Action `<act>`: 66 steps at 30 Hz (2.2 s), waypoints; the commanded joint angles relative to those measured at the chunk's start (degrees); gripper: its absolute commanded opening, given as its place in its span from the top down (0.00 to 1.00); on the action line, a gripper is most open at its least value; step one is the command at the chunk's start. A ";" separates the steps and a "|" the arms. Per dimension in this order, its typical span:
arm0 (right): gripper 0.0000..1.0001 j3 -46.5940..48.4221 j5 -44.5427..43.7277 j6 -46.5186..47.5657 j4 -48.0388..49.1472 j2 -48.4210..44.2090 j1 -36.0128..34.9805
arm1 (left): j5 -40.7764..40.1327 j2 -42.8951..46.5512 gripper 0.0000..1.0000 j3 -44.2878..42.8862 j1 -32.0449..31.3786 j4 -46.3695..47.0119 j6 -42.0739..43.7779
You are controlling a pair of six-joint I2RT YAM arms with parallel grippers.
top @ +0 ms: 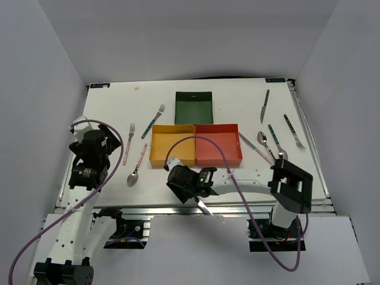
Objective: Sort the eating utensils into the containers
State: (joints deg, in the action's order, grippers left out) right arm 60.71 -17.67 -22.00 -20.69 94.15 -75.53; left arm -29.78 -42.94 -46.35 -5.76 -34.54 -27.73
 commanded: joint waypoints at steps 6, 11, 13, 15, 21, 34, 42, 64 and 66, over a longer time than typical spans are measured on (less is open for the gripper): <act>0.44 2.75 0.09 4.33 4.95 7.00 3.36 | -0.19 0.14 0.02 -1.73 -0.13 -0.26 0.04; 0.58 0.82 3.60 4.51 7.24 8.77 4.07 | 0.25 -0.13 0.02 -1.73 -0.13 -0.17 0.21; 0.69 0.03 4.48 4.42 7.77 9.03 4.16 | 0.34 -0.13 0.02 -1.82 -0.13 -0.08 0.22; 0.77 -0.41 5.98 4.42 8.38 9.03 4.16 | 0.34 -0.13 0.02 -1.82 -0.13 -0.08 0.22; 0.92 0.29 7.39 5.30 8.47 8.60 4.07 | 0.34 -0.30 0.02 -1.82 -0.13 -0.08 0.22; 1.00 3.09 8.10 14.08 18.84 -5.11 3.63 | -0.10 0.31 0.02 -1.82 -0.13 -0.08 0.04; 1.00 12.58 8.00 15.59 17.09 -6.52 7.31 | -0.54 1.10 0.02 -1.82 -0.13 -0.08 -0.05; 1.00 39.32 23.04 33.07 15.33 21.42 25.25 | 2.01 -1.18 0.02 -1.73 -0.04 1.06 1.09; 1.00 38.61 22.33 33.78 15.15 21.52 25.43 | 2.36 -1.18 0.02 -1.82 -0.04 1.23 1.18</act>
State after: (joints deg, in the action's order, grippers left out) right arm 96.68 4.58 8.97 -7.90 118.15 -50.37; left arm -28.49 -44.16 -46.37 -5.76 -34.26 -27.14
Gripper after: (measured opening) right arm 0.196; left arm 0.979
